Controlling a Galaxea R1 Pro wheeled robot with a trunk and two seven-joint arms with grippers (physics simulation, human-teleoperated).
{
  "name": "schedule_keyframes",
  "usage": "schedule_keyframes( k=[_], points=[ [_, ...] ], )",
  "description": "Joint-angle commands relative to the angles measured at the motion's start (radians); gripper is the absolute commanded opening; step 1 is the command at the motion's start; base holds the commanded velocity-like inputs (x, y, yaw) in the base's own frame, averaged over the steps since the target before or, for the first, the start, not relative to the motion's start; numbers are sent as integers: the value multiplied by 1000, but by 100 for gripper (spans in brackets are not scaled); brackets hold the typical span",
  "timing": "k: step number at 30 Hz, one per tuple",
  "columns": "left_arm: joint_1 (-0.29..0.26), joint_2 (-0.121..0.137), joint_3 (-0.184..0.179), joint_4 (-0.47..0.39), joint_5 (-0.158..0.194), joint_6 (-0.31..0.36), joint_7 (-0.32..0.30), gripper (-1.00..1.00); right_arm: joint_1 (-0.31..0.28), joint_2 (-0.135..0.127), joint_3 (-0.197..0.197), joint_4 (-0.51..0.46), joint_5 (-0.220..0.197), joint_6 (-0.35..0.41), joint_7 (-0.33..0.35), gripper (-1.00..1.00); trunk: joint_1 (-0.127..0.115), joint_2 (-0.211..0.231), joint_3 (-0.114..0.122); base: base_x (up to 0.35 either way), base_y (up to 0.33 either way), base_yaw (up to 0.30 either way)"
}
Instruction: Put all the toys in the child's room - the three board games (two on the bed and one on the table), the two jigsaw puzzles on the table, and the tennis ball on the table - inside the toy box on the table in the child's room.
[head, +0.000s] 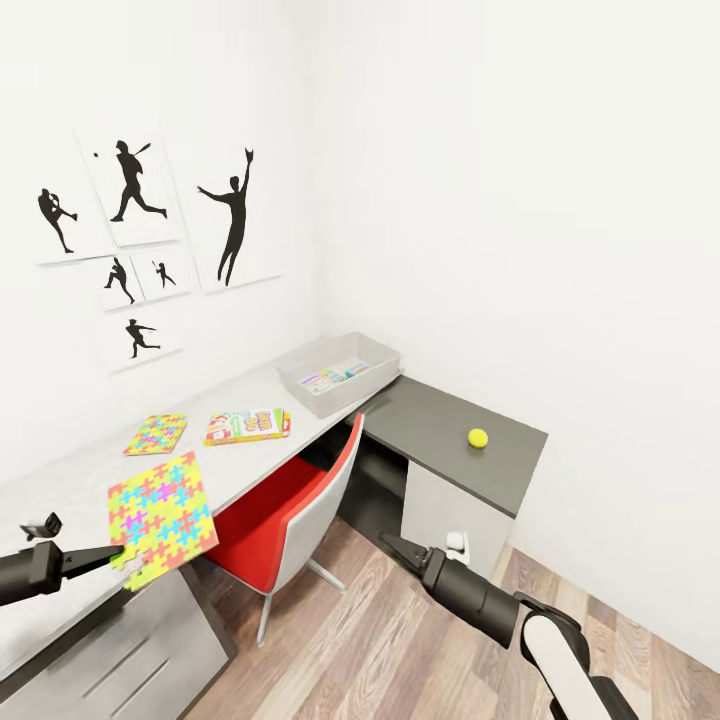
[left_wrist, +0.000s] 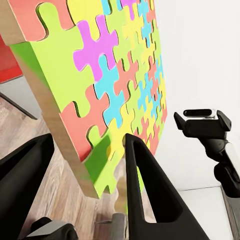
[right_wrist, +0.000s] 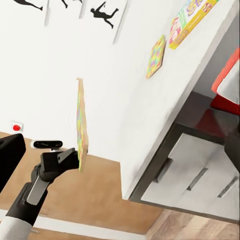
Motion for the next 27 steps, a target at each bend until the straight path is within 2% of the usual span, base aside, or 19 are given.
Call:
schedule_keyframes(
  k=[1, 9, 16, 21, 24, 27],
  points=[
    [-1, 4, 1, -3, 0, 11, -4, -100, -1, -2, 0, 0, -3, 2, -17, 100, 1, -2, -2, 0, 0, 0],
    [3, 43, 1, -44, 10, 12, -4, -100, -1, -2, 0, 15, -5, 4, -49, 100, 1, -2, -2, 0, 0, 0],
    [6, 52, 1, -47, 21, 12, -4, -100, -1, -3, 0, 9, -4, 4, -52, 100, 1, -2, -1, 0, 0, -5],
    [11, 60, 3, -46, 25, 12, -4, -100, -1, -5, -1, 14, -5, 5, -52, 100, 1, -2, 4, 0, 0, -144],
    [12, 62, 16, -46, 26, 12, -4, -100, -1, -4, -8, 16, -6, 5, -52, 100, 1, -2, 7, 10, 2, -203],
    [14, 62, 53, -45, 25, 12, -4, -100, -1, -4, -17, 17, -6, 6, -52, 100, 1, -2, 11, 138, 92, -218]
  ],
)
